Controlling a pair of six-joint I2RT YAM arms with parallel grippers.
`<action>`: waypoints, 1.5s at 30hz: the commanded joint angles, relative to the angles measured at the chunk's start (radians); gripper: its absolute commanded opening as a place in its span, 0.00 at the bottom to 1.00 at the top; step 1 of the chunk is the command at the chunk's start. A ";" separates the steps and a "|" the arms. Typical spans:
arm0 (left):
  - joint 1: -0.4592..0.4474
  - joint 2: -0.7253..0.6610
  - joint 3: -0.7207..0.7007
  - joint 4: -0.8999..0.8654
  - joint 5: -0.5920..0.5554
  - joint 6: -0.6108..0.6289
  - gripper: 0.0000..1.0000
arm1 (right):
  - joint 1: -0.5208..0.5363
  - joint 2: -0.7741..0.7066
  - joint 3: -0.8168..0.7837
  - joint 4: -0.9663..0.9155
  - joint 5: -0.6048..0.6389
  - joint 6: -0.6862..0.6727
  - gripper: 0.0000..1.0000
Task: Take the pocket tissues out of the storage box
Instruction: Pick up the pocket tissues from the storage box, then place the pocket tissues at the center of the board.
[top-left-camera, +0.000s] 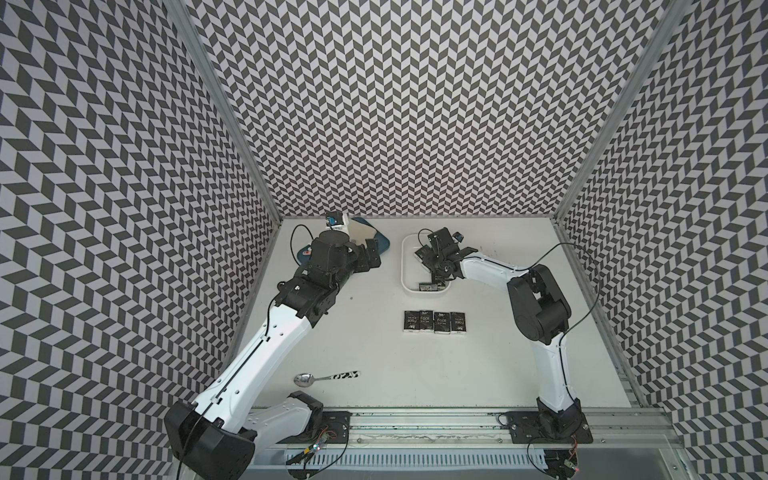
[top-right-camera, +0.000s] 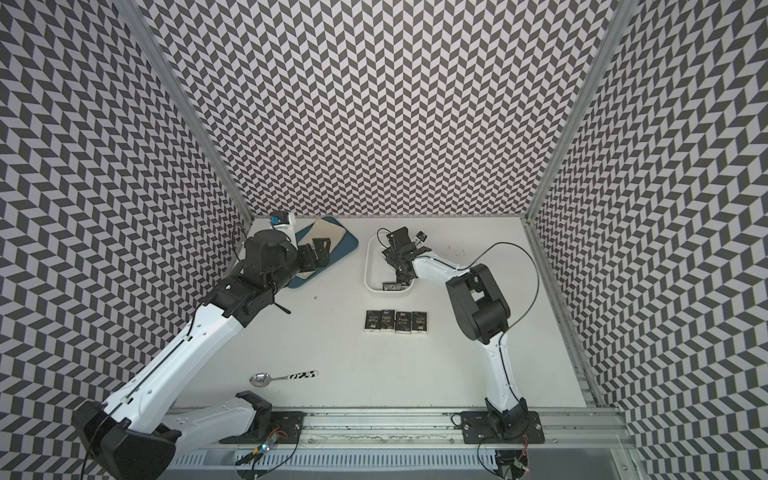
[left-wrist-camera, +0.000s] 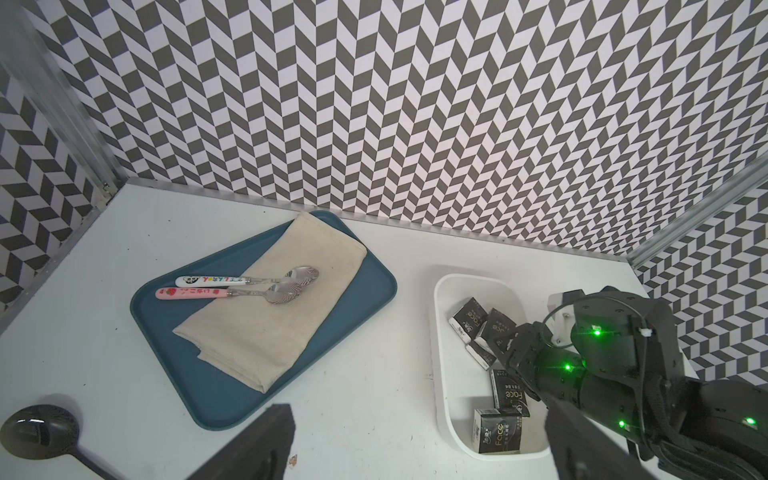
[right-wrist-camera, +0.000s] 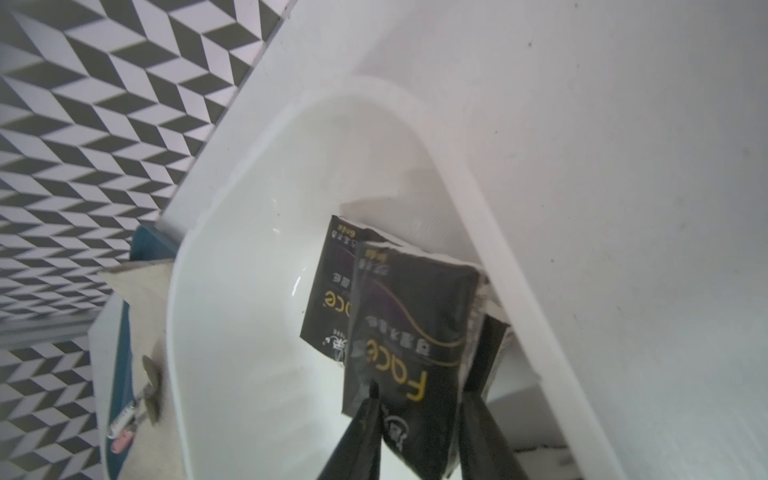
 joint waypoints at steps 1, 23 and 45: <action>0.005 0.000 0.023 -0.005 -0.010 0.012 0.99 | -0.002 0.012 0.025 0.053 -0.011 -0.029 0.25; 0.010 0.014 0.015 0.044 0.014 0.012 0.99 | -0.112 -0.598 -0.496 0.070 -0.119 -0.322 0.13; 0.010 0.043 0.030 0.069 0.057 0.000 0.99 | -0.132 -0.873 -1.011 0.007 -0.229 -0.428 0.27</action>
